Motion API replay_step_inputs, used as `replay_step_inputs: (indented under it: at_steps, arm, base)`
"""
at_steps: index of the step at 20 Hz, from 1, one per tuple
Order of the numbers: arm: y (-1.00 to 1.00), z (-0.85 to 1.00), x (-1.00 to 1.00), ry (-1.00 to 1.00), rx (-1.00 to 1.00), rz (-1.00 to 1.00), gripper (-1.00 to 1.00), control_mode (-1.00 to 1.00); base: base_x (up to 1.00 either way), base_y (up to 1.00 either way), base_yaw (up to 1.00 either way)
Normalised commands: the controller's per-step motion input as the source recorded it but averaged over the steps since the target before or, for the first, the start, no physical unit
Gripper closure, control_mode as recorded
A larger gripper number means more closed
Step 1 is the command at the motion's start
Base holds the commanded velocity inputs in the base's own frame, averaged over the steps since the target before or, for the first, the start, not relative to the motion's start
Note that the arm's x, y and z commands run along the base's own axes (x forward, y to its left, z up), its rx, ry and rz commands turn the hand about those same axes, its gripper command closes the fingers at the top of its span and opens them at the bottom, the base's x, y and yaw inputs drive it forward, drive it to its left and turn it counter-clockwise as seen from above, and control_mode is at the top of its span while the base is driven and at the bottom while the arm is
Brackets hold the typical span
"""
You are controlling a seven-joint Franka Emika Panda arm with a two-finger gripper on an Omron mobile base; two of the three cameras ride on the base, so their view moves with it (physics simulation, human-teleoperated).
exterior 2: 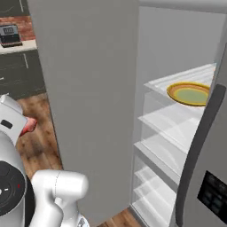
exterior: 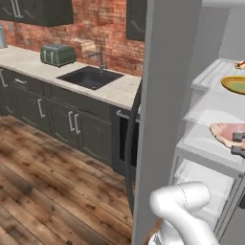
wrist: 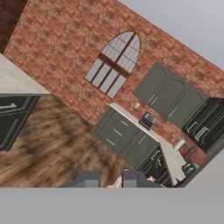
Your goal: Retrieve the steak from the fridge and place it on the saucepan with marinade on the stove.
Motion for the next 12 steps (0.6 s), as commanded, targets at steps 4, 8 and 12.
replay_step_inputs:
  at_steps: [4, 8, 12]
  arm:
    - [0.00, 0.00, 0.00, 0.00, 0.00, 0.00, 1.00, 1.00]
    - [0.00, 0.00, 0.00, 0.00, 0.00, 0.00, 1.00, 1.00]
    - [0.00, 0.00, 0.00, 0.00, 0.00, 0.00, 1.00, 1.00]
  base:
    - [-0.15, -0.05, 0.39]
    - [-0.17, -0.08, 0.39]
    - [-0.20, -0.04, 0.39]
